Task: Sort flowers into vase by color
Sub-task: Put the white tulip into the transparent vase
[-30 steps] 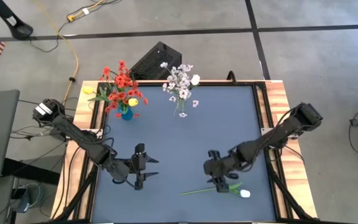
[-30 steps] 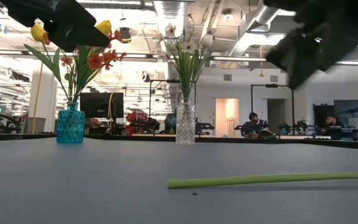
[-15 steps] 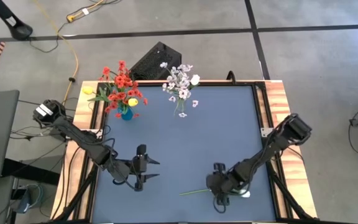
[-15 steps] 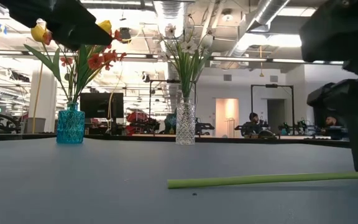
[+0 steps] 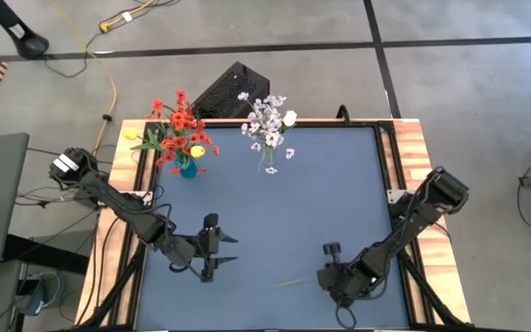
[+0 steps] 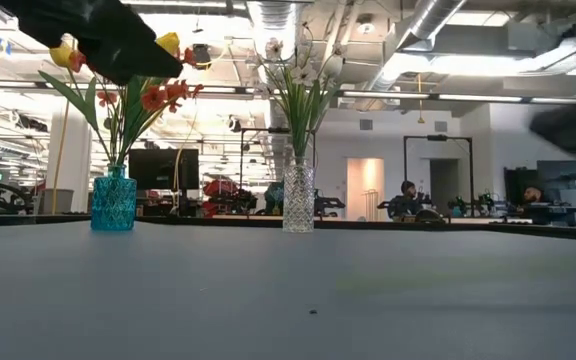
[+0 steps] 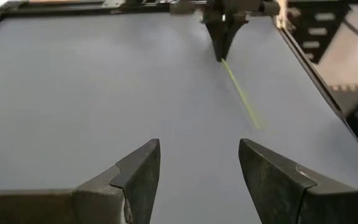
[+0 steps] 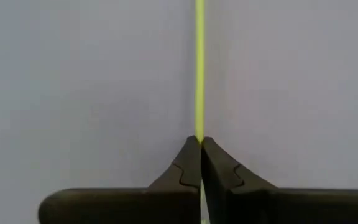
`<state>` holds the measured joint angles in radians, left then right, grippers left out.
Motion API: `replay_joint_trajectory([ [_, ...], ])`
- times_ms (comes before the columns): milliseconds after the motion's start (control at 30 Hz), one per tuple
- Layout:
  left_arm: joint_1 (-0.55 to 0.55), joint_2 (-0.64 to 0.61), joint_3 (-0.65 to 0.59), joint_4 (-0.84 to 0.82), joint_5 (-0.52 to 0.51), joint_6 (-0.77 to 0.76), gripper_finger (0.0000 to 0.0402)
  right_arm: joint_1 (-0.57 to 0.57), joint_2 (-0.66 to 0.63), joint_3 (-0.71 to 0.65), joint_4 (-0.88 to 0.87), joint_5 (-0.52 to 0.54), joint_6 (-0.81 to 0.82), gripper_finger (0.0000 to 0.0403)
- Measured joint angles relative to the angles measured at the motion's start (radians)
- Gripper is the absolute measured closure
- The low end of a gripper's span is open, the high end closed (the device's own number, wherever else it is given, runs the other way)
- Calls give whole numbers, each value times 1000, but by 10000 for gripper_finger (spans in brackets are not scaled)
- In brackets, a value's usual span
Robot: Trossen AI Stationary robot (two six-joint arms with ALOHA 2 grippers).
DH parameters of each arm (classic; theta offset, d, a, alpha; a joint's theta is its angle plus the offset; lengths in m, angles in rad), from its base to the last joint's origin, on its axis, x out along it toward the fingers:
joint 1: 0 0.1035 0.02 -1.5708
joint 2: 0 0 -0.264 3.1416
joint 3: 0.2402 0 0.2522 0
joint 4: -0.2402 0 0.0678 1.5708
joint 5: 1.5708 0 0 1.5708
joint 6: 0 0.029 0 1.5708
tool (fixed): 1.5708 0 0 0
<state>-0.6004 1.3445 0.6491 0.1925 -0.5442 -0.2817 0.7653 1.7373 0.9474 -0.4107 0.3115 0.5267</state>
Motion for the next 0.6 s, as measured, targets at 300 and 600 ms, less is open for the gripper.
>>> replay_joint_trajectory([
  [300,173,90,1,88,252,-294,194,-239,-78,3,238,287,-733,384],
  [600,284,148,1,220,365,-307,194,-314,-23,4,341,285,-1367,384],
])
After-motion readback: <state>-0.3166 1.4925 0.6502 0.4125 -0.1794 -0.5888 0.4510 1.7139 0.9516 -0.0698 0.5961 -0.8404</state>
